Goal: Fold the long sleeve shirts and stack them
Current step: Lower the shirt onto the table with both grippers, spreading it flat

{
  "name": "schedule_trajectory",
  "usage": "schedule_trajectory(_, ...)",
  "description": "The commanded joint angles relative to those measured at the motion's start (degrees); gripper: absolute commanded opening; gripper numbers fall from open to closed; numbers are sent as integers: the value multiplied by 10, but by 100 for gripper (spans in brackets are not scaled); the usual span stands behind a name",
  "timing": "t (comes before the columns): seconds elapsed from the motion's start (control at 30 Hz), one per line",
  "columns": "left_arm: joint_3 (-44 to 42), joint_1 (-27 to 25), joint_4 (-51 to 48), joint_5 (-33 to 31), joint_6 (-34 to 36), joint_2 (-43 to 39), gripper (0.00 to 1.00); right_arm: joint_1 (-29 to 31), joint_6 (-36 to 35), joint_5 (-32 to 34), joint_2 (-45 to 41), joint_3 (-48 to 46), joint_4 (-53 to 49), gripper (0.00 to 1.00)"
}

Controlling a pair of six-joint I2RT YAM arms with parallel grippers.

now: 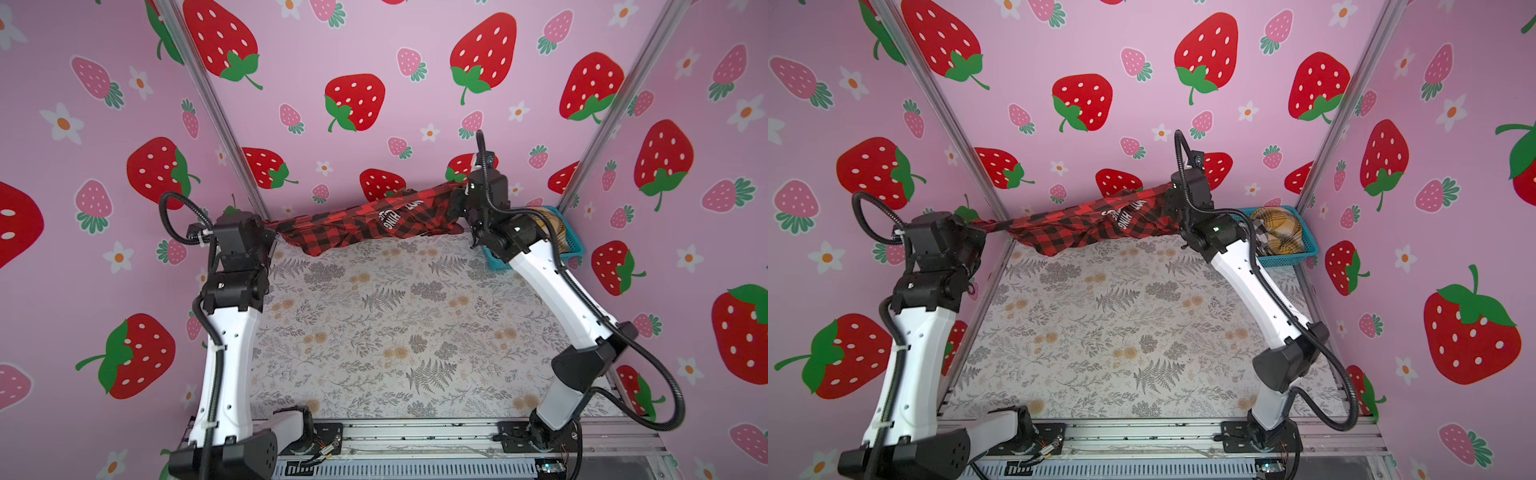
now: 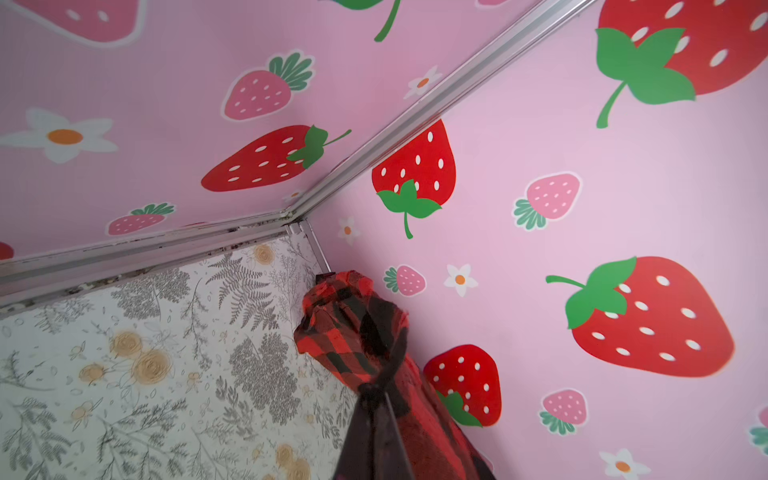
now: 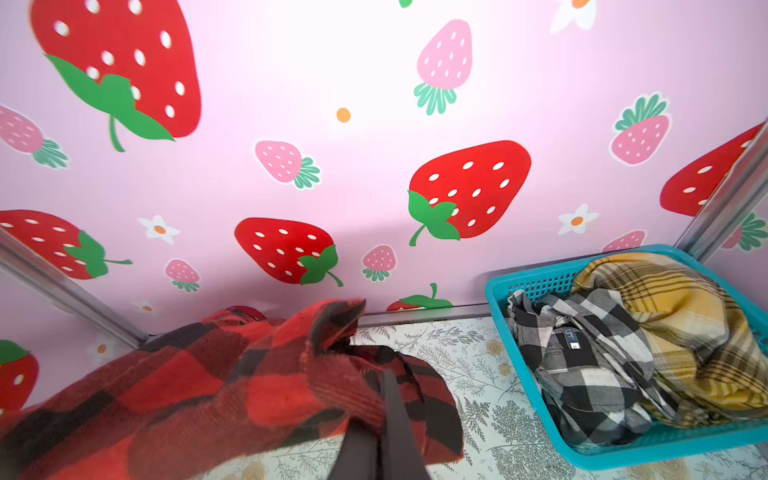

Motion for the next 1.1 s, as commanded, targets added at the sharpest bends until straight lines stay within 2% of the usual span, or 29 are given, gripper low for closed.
schedule_trajectory(0.0, -91, 22, -90, -61, -31, -12, 0, -27, -5, 70, 6, -113, -22, 0)
schedule_trajectory(0.07, -148, 21, -91, -25, -30, -41, 0, -27, 12, 60, -31, -194, -26, 0)
schedule_trajectory(0.2, -260, 1, -131, -51, -14, -109, 0, -24, 47, 41, -116, -401, -6, 0)
schedule_trajectory(0.3, -347, -19, -154, -30, -8, -137, 0, -25, 72, 51, -158, -534, -7, 0)
schedule_trajectory(0.4, -440, -72, -163, 3, -29, -169, 0, -25, 84, 28, -178, -632, -7, 0)
schedule_trajectory(0.5, -516, -86, -166, 16, -56, -212, 0, -25, 91, -10, -166, -680, -3, 0)
schedule_trajectory(0.57, -540, -86, -157, 23, -64, -219, 0, -25, 89, -29, -138, -683, 2, 0)
schedule_trajectory(0.67, -532, -84, -110, 24, -53, -173, 0, -25, 77, -37, -68, -641, 0, 0)
schedule_trajectory(0.8, -473, -68, -33, 11, -17, -32, 0, -25, 63, -8, 7, -560, 8, 0)
schedule_trajectory(0.93, -402, -34, 20, 33, 4, 128, 0, -26, 69, -10, 80, -488, -7, 0)
schedule_trajectory(1.07, -324, -31, 57, 33, 17, 245, 0, -27, 90, -10, 121, -449, -37, 0)
